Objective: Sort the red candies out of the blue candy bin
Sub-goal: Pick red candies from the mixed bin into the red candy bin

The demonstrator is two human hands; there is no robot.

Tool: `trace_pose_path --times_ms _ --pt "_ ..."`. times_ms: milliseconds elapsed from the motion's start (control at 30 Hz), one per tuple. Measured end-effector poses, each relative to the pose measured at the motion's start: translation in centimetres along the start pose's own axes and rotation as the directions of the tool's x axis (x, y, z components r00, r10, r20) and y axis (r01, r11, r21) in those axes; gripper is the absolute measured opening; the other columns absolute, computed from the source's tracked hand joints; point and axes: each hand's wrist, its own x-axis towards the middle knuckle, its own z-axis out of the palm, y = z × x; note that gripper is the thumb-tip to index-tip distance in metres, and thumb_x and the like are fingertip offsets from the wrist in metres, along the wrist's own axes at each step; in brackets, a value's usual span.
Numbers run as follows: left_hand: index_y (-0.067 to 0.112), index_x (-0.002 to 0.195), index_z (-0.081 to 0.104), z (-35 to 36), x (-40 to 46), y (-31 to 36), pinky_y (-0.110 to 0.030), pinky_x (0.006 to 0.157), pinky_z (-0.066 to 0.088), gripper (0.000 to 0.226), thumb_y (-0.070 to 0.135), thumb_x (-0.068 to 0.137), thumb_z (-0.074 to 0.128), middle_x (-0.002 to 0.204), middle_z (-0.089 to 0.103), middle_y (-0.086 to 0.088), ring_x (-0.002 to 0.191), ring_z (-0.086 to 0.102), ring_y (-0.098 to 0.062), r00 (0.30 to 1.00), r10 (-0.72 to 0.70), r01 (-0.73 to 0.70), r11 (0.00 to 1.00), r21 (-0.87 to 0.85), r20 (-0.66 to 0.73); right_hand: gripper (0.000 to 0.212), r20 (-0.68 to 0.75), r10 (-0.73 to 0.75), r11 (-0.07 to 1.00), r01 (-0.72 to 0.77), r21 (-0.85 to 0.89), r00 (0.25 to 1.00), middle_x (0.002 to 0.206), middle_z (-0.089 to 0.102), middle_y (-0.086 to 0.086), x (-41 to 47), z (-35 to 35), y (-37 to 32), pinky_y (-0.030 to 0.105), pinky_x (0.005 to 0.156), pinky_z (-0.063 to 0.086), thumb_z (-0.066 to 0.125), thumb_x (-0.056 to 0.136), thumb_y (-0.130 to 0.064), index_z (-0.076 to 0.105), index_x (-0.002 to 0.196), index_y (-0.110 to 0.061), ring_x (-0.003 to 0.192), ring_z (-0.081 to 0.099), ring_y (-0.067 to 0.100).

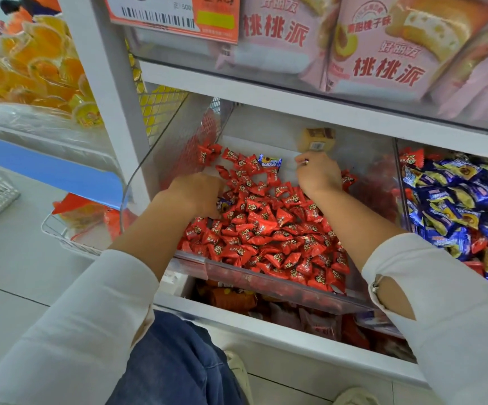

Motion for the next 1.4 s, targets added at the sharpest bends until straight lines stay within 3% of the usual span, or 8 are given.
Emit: trace_pose_path --times_ms 200,400,567,767,933,1133,1267,1400 --pt "0.021 0.105 0.060 -0.3 0.6 -1.2 -0.026 0.064 0.040 0.029 0.028 0.079 0.070 0.087 0.057 0.000 0.080 0.053 -0.020 1.000 0.028 -0.029 0.976 -0.216 -0.011 0.040 0.149 -0.316 0.916 0.342 -0.211 0.937 0.132 0.056 0.006 1.0 2.5 -2.0 0.034 0.085 0.051 0.047 0.095 -0.014 0.051 0.134 -0.026 0.097 0.061 0.024" --pt "0.022 0.078 0.052 -0.9 0.5 -1.6 -0.029 0.061 0.043 0.018 0.028 0.079 0.068 0.075 0.055 0.000 0.074 0.054 -0.021 0.985 0.048 -0.088 0.966 -0.241 -0.169 0.023 0.101 -0.276 0.870 0.293 -0.395 0.956 0.107 0.058 0.008 -0.9 5.0 -2.4 0.028 0.063 0.037 0.053 0.093 -0.020 0.064 0.111 -0.011 0.094 0.060 0.026" --pt "0.029 0.084 0.063 -1.2 0.7 -1.0 -0.030 0.066 0.041 0.007 0.027 0.082 0.069 0.072 0.050 0.002 0.073 0.050 -0.022 0.948 0.021 -0.132 0.934 -0.333 -0.318 0.030 0.007 -0.299 0.917 0.290 -0.275 0.954 0.110 0.059 0.013 -2.9 3.1 -2.7 0.033 0.062 0.038 0.046 0.097 -0.025 0.046 0.121 -0.007 0.095 0.061 0.033" --pt "0.017 0.109 0.066 -1.1 1.1 0.0 -0.039 0.077 0.052 0.028 0.031 0.084 0.066 0.089 0.063 -0.006 0.083 0.058 -0.026 0.957 0.025 -0.117 0.945 -0.307 -0.289 0.018 -0.052 0.239 0.969 -0.234 0.083 0.970 0.098 0.065 0.014 -1.6 -0.9 0.3 0.034 0.075 0.048 0.057 0.086 -0.019 0.059 0.099 -0.007 0.094 0.063 0.030" --pt "0.008 0.104 0.063 -2.5 0.4 1.2 -0.036 0.074 0.046 0.035 0.040 0.089 0.060 0.091 0.064 -0.012 0.086 0.060 -0.029 0.924 0.051 -0.213 0.891 -0.402 -0.378 0.022 0.289 0.318 0.604 -0.428 0.672 0.903 0.051 0.050 0.007 -5.8 -2.0 -1.2 0.019 0.036 0.037 0.048 0.092 -0.014 0.049 0.071 -0.009 0.034 0.045 0.014" --pt "0.020 0.085 0.056 -4.9 -3.6 6.3 -0.033 0.067 0.041 0.024 0.044 0.090 0.056 0.075 0.058 -0.007 0.071 0.056 -0.022 0.858 0.247 -0.464 0.749 -0.473 -0.451 0.023 0.210 -0.016 0.630 -0.153 0.761 0.978 0.075 0.044 0.012 -14.6 -9.0 0.2 0.021 0.035 0.033 0.052 0.096 -0.028 0.055 0.079 -0.012 0.031 0.034 0.009" --pt "0.036 0.082 0.052 -5.5 -6.2 12.1 -0.010 0.055 0.033 0.012 0.045 0.087 0.059 0.066 0.048 0.010 0.056 0.046 0.002 0.823 0.358 -0.554 0.675 -0.488 -0.440 0.028 0.091 0.057 0.735 -0.103 0.670 0.994 0.065 0.038 0.013 -17.0 -14.1 5.1 0.025 0.039 0.033 0.051 0.096 -0.032 0.055 0.074 -0.013 0.033 0.032 0.013" --pt "0.018 0.118 0.060 -5.2 -6.4 17.3 -0.016 0.069 0.031 0.040 0.043 0.087 0.060 0.094 0.057 0.011 0.090 0.053 -0.007 0.792 0.389 -0.591 0.682 -0.431 -0.470 0.025 -0.011 0.214 0.710 -0.148 0.689 0.977 0.065 0.039 0.012 -17.1 -18.4 9.6 0.022 0.037 0.029 0.044 0.090 -0.021 0.058 0.071 -0.013 0.034 0.028 0.016"
